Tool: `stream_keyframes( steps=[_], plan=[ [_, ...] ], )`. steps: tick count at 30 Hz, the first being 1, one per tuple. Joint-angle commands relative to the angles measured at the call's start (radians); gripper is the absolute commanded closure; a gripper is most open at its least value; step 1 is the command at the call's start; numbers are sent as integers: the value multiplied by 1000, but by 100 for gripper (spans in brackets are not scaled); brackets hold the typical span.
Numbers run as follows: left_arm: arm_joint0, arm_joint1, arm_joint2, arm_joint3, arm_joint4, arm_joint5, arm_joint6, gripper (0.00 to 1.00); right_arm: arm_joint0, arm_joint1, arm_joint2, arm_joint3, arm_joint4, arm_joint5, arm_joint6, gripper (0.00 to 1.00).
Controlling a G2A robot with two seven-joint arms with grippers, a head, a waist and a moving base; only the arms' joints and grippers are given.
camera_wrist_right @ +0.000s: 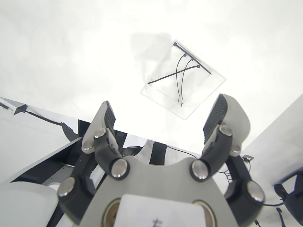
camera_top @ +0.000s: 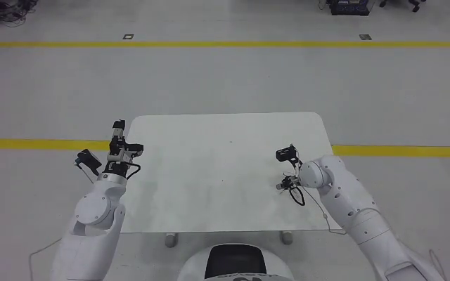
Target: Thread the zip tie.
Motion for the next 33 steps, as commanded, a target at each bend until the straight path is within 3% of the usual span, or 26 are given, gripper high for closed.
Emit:
stream_keyframes(
  steps=[1, 4, 5, 6, 7, 10, 19, 33],
  plan=[
    [0, 0, 0, 0, 0, 0, 0, 0, 0, 0, 1, -1, -2, -1, -2, 0],
    [0, 0, 0, 0, 0, 0, 0, 0, -2, 0, 2, -2, -9, -2, -5, 0],
    [0, 0, 0, 0, 0, 0, 0, 0, -3, 1, 3, -3, -11, -1, -7, 13],
    [0, 0, 0, 0, 0, 0, 0, 0, -4, 1, 3, -3, -13, -1, -8, 36],
    [0, 0, 0, 0, 0, 0, 0, 0, -6, 1, 5, -4, -14, -1, -9, 46],
    [0, 0, 0, 0, 0, 0, 0, 0, -10, 2, 10, -4, -11, -4, -12, 56],
    [0, 0, 0, 0, 0, 0, 0, 0, -15, 2, 18, 14, -6, -7, -21, 62],
    [0, 0, 0, 0, 0, 0, 0, 0, 16, -16, -26, 97, -15, 10, -75, 68]
  ],
)
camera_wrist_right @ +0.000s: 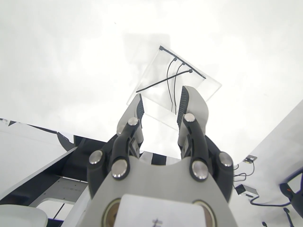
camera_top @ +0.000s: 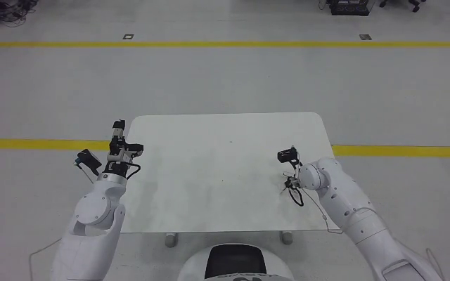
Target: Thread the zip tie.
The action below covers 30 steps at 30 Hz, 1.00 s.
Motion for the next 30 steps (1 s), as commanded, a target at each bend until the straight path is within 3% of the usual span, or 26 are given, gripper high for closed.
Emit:
stream_keyframes(
  steps=[1, 12, 21, 30],
  plan=[
    [0, 0, 0, 0, 0, 0, 0, 0, 5, -2, -3, 12, 3, -2, -3, 69],
    [0, 0, 0, 0, 0, 0, 0, 0, 31, -16, -29, 86, 14, -9, -24, 73],
    [0, 0, 0, 0, 0, 0, 0, 0, 48, -25, -42, 127, 18, -13, -39, 85],
    [0, 0, 0, 0, 0, 0, 0, 0, 68, -37, -60, 173, 19, -5, -47, 87]
  ],
)
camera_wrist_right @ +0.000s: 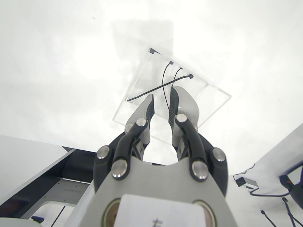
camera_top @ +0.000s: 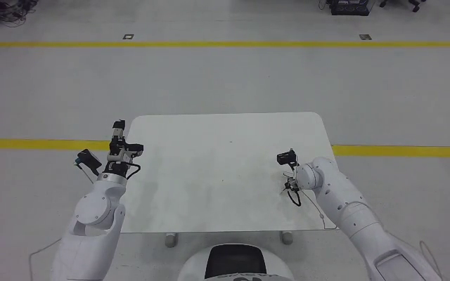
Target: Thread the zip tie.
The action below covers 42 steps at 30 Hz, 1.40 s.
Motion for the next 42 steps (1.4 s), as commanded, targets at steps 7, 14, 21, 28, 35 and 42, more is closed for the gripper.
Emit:
stream_keyframes(
  steps=[7, 14, 21, 28, 35, 42],
  plan=[
    [0, 0, 0, 0, 0, 0, 0, 0, 18, -10, -13, 37, 6, -2, -10, 89],
    [0, 0, 0, 0, 0, 0, 0, 0, 30, -18, -24, 64, 8, -2, -15, 94],
    [0, 0, 0, 0, 0, 0, 0, 0, 41, -26, -33, 88, 7, 5, -20, 90],
    [0, 0, 0, 0, 0, 0, 0, 0, 46, -31, -38, 96, -1, 14, -27, 88],
    [0, 0, 0, 0, 0, 0, 0, 0, 51, -38, -46, 111, -9, 23, -28, 88],
    [0, 0, 0, 0, 0, 0, 0, 0, 63, -45, -51, 135, -5, 18, -34, 88]
  ],
)
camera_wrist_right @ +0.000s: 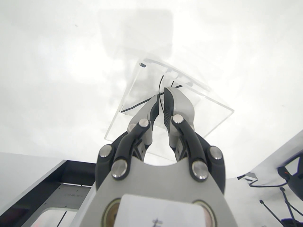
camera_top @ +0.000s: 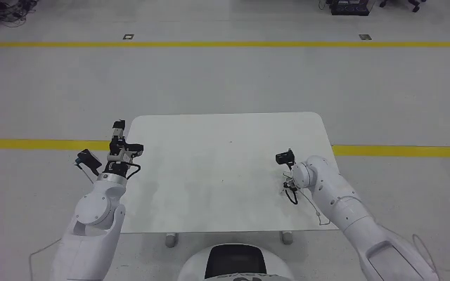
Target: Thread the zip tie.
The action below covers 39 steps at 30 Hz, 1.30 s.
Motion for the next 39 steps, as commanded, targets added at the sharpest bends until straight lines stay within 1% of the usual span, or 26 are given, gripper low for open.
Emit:
stream_keyframes(
  steps=[1, 6, 7, 9, 13, 17, 21, 29, 31, 35, 39],
  plan=[
    [0, 0, 0, 0, 0, 0, 0, 0, 3, -2, -2, 8, 1, -2, -1, 88],
    [0, 0, 0, 0, 0, 0, 0, 0, 12, -8, -8, 28, 1, -5, -3, 90],
    [0, 0, 0, 0, 0, 0, 0, 0, 14, -9, -9, 31, 1, -5, -4, 92],
    [0, 0, 0, 0, 0, 0, 0, 0, 18, -12, -11, 38, 2, -5, -6, 100],
    [0, 0, 0, 0, 0, 0, 0, 0, 21, -14, -10, 39, -1, -2, -11, 100],
    [0, 0, 0, 0, 0, 0, 0, 0, 12, -9, 5, 15, -6, -1, -11, 100],
    [0, 0, 0, 0, 0, 0, 0, 0, -11, 2, 31, -39, -14, -8, -2, 100],
    [0, 0, 0, 0, 0, 0, 0, 0, -97, 40, 127, -209, -25, -39, 36, 100],
    [0, 0, 0, 0, 0, 0, 0, 0, -116, 47, 150, -239, -21, -51, 42, 100],
    [0, 0, 0, 0, 0, 0, 0, 0, -152, 61, 200, -288, 3, -71, 43, 100],
    [0, 0, 0, 0, 0, 0, 0, 0, -191, 74, 261, -331, 61, -108, 32, 100]
  ],
)
